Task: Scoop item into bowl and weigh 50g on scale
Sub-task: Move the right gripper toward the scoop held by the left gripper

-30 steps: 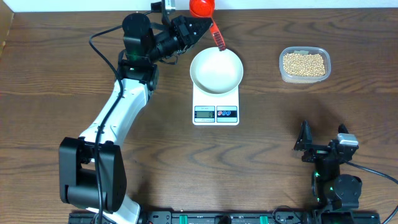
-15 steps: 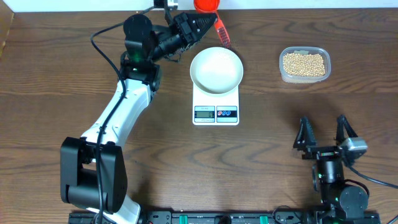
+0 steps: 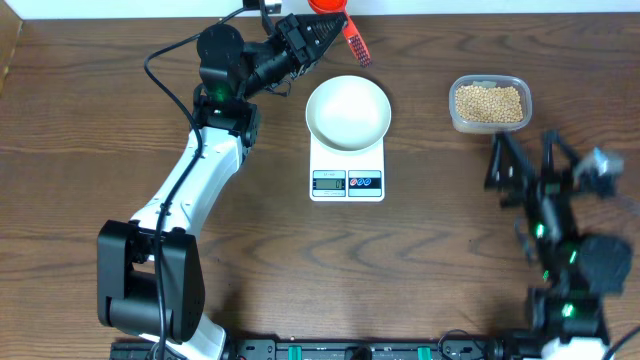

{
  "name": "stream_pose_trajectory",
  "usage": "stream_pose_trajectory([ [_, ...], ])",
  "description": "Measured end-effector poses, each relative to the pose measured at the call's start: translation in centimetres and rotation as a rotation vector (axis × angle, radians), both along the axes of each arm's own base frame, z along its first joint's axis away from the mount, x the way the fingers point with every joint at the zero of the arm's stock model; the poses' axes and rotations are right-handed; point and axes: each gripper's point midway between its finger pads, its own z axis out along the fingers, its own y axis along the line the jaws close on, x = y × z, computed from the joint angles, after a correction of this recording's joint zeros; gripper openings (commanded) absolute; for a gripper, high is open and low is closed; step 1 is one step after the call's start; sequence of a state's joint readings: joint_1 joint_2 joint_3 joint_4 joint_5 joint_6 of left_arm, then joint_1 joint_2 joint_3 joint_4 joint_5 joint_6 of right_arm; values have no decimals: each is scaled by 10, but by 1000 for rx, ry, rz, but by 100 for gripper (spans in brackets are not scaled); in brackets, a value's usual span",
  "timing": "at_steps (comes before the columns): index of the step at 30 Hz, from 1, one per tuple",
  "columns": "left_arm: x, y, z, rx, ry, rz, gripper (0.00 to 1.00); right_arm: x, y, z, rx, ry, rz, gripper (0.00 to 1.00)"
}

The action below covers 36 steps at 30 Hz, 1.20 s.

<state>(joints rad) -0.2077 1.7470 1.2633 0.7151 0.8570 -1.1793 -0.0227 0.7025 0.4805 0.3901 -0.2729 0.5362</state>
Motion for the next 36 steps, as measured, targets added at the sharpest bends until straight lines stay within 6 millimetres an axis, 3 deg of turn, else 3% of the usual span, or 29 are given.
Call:
stream_pose_trajectory([
  [3,1,1,0,-1,1,7,7,29,15,22,-29,56,94,99],
  [8,7,5,1,-27,32,48,7,77,40,22,-37,237,262,99],
  [11,14,10,2,-61,72,87,7,96,57,30,-36,241,389,99],
  [18,28,17,4,-165,174,193,7,105,76,21,23,285,546,99],
  [23,30,3,1,-201,220,243,7,117,79,12,179,362,573,79],
  [27,27,-16,-16,-189,300,277,7,130,80,-3,336,467,576,65],
  [30,23,-28,-27,-169,342,292,7,137,85,-14,416,522,580,60],
  [36,17,-45,-33,-155,361,315,7,139,115,-31,512,627,609,53],
])
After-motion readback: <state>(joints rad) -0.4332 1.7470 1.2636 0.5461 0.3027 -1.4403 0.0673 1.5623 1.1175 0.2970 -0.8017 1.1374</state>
